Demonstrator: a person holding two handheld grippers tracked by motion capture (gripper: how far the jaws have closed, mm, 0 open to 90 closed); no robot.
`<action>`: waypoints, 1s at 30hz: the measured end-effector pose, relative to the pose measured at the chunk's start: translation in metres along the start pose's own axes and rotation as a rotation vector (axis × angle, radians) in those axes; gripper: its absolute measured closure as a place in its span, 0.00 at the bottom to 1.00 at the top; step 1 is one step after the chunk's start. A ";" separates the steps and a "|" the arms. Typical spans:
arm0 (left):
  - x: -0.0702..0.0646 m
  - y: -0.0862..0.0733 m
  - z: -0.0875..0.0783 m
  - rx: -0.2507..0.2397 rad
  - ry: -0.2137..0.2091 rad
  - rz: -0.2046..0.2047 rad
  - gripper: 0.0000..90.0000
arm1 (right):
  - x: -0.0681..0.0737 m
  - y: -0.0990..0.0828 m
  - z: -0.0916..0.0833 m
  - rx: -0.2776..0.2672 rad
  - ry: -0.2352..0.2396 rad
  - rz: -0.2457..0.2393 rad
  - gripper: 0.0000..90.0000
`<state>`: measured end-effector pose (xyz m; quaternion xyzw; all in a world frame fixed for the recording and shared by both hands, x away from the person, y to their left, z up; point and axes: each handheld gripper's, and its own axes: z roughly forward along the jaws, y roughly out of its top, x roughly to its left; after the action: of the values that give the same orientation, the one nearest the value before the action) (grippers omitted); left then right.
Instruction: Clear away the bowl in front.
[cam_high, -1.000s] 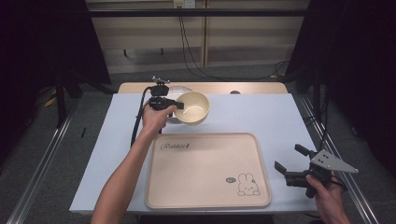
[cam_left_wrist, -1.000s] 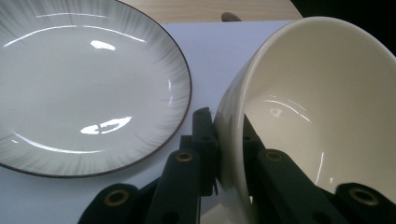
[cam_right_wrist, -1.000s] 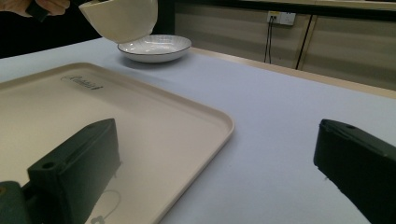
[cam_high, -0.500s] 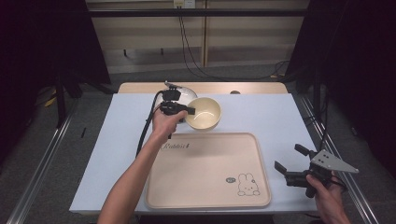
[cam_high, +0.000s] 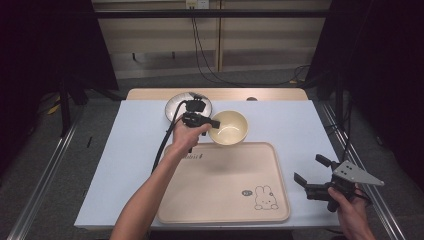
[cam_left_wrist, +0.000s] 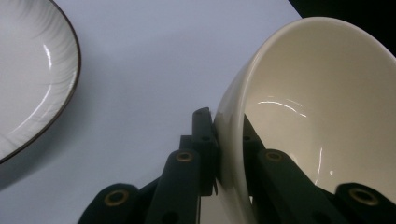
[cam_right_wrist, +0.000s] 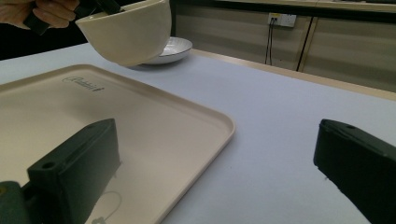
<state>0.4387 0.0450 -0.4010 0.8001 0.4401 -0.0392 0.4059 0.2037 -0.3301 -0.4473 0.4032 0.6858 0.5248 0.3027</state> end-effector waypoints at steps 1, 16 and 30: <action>-0.001 0.000 0.001 0.007 -0.005 0.009 0.93 | 0.000 0.000 0.000 -0.002 0.001 -0.001 0.00; -0.031 0.000 0.033 0.055 -0.042 0.042 0.93 | 0.000 0.000 0.001 -0.002 0.001 -0.008 0.00; -0.053 -0.001 0.069 0.106 -0.067 0.069 0.93 | 0.000 0.000 0.001 -0.001 0.002 -0.007 0.00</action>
<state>0.4259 -0.0372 -0.4253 0.8333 0.3956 -0.0753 0.3787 0.2042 -0.3301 -0.4476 0.4001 0.6872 0.5245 0.3042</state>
